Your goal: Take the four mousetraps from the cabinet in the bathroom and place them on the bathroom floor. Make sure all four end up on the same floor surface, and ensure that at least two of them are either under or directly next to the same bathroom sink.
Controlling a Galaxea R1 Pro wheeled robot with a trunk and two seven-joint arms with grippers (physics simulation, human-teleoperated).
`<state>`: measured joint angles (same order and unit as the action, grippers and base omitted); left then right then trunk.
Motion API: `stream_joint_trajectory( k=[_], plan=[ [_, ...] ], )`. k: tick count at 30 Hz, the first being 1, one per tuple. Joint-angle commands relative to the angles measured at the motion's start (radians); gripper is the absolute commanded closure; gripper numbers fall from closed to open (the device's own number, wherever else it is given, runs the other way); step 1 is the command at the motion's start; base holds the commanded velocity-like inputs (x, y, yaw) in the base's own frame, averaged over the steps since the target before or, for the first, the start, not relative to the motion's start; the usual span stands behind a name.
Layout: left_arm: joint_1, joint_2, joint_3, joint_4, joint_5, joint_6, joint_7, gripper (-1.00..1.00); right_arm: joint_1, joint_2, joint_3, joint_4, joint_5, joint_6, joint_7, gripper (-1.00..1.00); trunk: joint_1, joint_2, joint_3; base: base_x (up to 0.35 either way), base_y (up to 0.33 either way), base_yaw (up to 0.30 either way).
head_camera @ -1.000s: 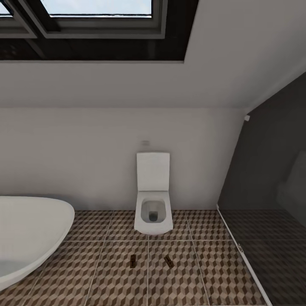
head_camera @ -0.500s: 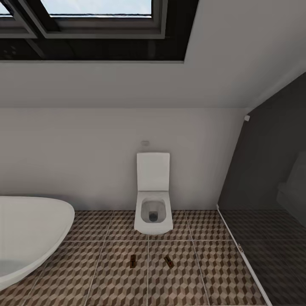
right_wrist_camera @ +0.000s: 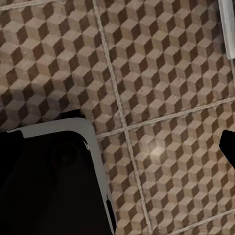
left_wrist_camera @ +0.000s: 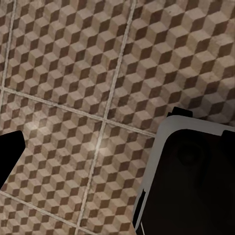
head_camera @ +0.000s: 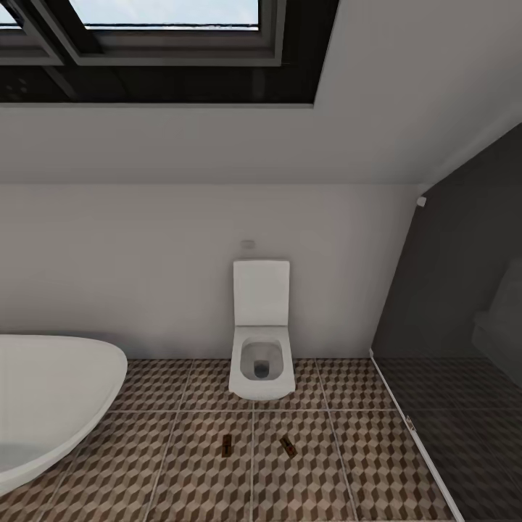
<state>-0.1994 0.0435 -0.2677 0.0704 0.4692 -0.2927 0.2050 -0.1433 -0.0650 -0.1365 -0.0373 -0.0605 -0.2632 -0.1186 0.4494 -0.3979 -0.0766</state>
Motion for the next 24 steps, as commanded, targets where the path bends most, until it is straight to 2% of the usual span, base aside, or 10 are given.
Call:
stream_joint_trajectory(
  k=[1,10,24],
  plan=[
    [-0.002,-0.001,-0.008,0.003,0.006,-0.005,0.001,-1.0,-0.001,0.001,-0.002,0.001,-0.007,-0.006,0.002,-1.0,0.001,-0.002,-0.002,0.0,0.0,0.0],
    [-0.002,-0.001,-0.008,0.003,0.006,-0.005,0.0,-1.0,-0.001,0.028,-0.001,-0.001,-0.006,-0.012,0.003,-1.0,0.001,-0.002,-0.002,0.0,0.0,0.0],
    [-0.002,-0.001,-0.008,0.003,0.006,-0.005,0.001,-1.0,-0.001,0.033,-0.001,-0.003,-0.006,-0.013,0.004,-1.0,0.001,-0.002,-0.002,0.0,0.0,0.0]
  ],
)
